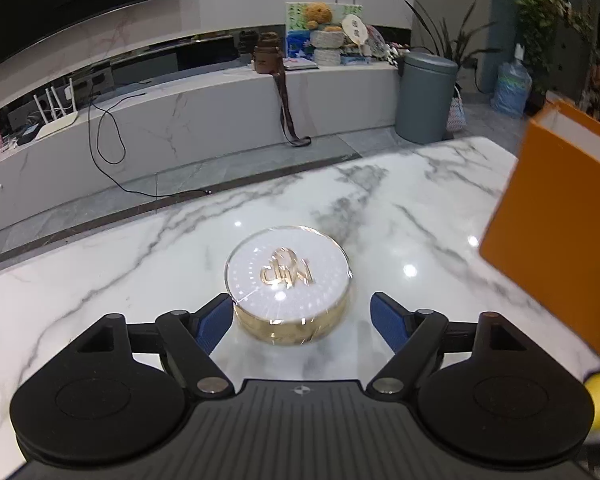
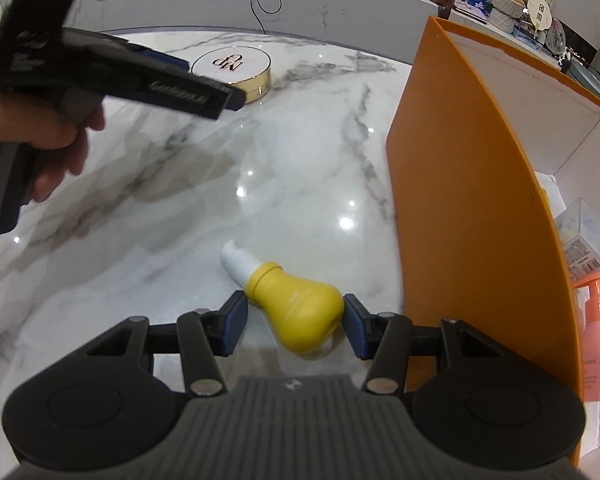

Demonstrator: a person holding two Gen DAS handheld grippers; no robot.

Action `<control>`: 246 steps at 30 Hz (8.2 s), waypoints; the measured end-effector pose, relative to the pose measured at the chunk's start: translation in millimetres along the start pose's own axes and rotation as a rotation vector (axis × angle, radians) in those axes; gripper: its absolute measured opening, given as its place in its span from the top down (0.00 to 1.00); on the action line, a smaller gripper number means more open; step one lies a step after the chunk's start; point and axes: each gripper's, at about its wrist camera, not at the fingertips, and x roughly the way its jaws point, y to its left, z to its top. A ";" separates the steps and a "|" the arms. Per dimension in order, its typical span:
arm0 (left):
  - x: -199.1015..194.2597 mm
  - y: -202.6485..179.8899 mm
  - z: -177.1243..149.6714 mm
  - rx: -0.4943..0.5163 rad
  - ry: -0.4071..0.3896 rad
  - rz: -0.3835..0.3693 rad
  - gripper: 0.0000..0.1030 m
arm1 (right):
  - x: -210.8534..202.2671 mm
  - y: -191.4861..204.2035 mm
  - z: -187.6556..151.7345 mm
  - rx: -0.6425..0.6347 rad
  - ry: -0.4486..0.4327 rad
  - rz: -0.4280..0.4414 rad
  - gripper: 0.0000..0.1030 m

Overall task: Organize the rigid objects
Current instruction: 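Grasp the yellow bulb bottle with right tool while left tool grasps the white-gold MD compact, then carry the MD compact with left tool while right tool carries the yellow bottle over the box, then lower both tools into the box and open them to release compact and bottle, then move both open tools up out of the orange box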

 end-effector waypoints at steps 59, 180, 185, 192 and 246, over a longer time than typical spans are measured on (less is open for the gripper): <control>-103.8 20.9 33.7 -0.038 -0.068 0.019 0.15 | -48.6 3.1 40.2 0.058 -0.159 0.024 0.50; 47.2 -288.2 31.4 0.923 0.532 -0.248 0.01 | -68.5 -203.2 -52.3 0.368 -0.011 -0.242 0.38; 36.3 -291.5 31.4 0.928 0.524 -0.247 0.01 | -71.9 -203.4 -50.4 0.375 -0.024 -0.242 0.38; 10.7 -287.5 42.7 0.902 0.495 -0.246 0.01 | -78.7 -203.1 -47.9 0.381 -0.043 -0.245 0.37; -156.5 -171.9 22.4 0.072 0.051 -0.219 0.01 | -207.3 -119.3 -71.1 0.523 -0.338 -0.334 0.12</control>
